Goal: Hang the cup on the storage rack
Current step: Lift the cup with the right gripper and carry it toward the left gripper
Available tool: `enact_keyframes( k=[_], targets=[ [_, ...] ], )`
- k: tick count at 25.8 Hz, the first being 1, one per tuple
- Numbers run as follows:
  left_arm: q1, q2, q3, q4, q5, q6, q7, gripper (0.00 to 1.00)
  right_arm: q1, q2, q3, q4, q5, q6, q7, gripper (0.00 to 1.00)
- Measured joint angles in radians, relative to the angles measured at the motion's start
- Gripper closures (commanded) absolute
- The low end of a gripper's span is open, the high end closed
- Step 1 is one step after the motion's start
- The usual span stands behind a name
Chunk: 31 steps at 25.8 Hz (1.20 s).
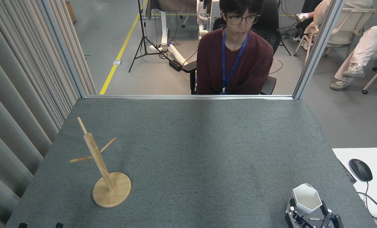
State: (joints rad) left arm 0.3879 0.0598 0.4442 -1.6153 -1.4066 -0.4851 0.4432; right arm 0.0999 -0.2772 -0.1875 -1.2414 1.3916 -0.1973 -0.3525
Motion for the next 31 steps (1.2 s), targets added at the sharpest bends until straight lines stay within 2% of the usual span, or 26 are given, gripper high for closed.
enact_keyframes(
  k=[3,6,11,16,18,22,27,31],
  targets=[
    [-0.002,0.000,0.000,0.000,0.000,0.000,0.000,0.00,-0.006,0.001,0.000,0.007,0.003,0.002,0.000,0.33],
    [-0.007,0.000,0.000,0.000,0.000,0.000,0.000,0.00,-0.006,0.005,0.001,0.007,0.006,0.002,0.003,0.43],
    [-0.016,0.000,-0.002,-0.001,0.000,0.000,0.000,0.00,-0.005,0.013,0.000,-0.034,0.008,0.003,-0.005,0.43],
    [-0.056,0.004,-0.059,-0.003,-0.015,-0.024,0.003,0.00,-0.005,0.030,-0.005,-0.175,0.001,0.042,-0.009,0.45],
    [-0.081,0.014,-0.126,-0.004,-0.050,-0.043,0.003,0.00,-0.012,0.056,-0.002,-0.232,0.001,0.061,-0.011,0.47],
    [-0.136,0.030,-0.285,-0.002,-0.172,-0.065,0.003,0.00,-0.031,0.142,0.007,-0.316,0.029,0.081,-0.006,0.47],
    [-0.160,0.026,-0.418,-0.003,-0.302,-0.068,0.003,0.00,-0.036,0.221,0.027,-0.351,0.105,0.087,-0.001,0.46],
    [-0.191,-0.007,-0.497,0.001,-0.401,-0.065,-0.004,0.00,-0.030,0.264,0.122,-0.355,0.173,0.113,0.000,0.46]
  ],
)
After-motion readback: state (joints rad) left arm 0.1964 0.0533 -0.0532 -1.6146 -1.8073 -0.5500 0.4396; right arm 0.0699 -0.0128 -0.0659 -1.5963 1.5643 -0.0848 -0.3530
